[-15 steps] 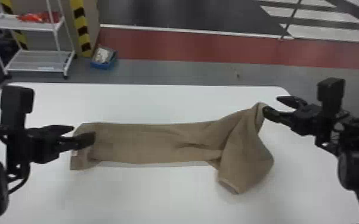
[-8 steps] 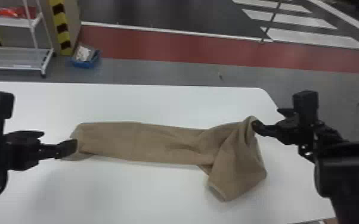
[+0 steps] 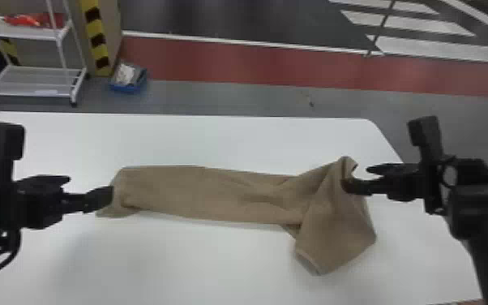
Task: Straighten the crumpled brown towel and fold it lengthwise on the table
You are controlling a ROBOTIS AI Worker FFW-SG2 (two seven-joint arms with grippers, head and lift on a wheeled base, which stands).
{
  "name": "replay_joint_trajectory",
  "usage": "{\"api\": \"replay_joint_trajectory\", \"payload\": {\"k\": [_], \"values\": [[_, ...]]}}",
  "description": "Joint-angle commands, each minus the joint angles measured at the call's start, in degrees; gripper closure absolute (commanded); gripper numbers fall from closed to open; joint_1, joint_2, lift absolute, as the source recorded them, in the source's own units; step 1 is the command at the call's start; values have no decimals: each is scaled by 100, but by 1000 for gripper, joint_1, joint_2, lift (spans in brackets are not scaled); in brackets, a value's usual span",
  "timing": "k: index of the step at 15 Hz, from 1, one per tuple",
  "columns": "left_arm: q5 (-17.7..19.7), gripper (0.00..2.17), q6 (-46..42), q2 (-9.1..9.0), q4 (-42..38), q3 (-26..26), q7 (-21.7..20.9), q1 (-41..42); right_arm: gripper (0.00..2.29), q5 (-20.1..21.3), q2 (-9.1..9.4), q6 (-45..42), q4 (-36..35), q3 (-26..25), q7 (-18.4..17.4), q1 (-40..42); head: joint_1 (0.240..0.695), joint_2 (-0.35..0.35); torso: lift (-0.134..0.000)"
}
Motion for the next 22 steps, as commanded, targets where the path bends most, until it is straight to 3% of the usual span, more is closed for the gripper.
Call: {"api": "replay_joint_trajectory", "payload": {"k": [1,3,6,9,11,14,16,18,22], "values": [[1,39,0,-15,0,47,-22,-4,80,376,-12,316,-33,-123,335,-252,695,-174,-124],[1,39,0,-15,-27,100,-102,48,83,341,-38,615,-41,-448,528,-393,695,-178,-124],[10,49,0,-15,-62,161,-119,119,83,7,-38,667,-279,-659,528,-252,695,-205,-124],[18,49,18,-15,-202,161,-119,224,90,314,-12,650,-1219,-175,985,310,695,-199,-124],[18,49,18,-15,-211,179,-128,251,120,666,-47,755,-1782,246,1275,680,695,-153,-124],[36,49,18,-15,-290,214,-146,321,235,1193,-346,755,-2353,985,1908,1145,695,-91,-124],[45,49,35,-15,-361,240,-154,339,356,1263,-513,931,-2371,1204,2233,1154,695,-60,-124],[45,49,35,-15,-369,240,-154,365,471,1422,-627,1072,-2494,1398,2287,1198,695,-44,-124],[53,49,35,-15,-422,249,-154,426,475,1879,-680,1089,-2502,1820,2287,1330,695,-37,-124]]}}
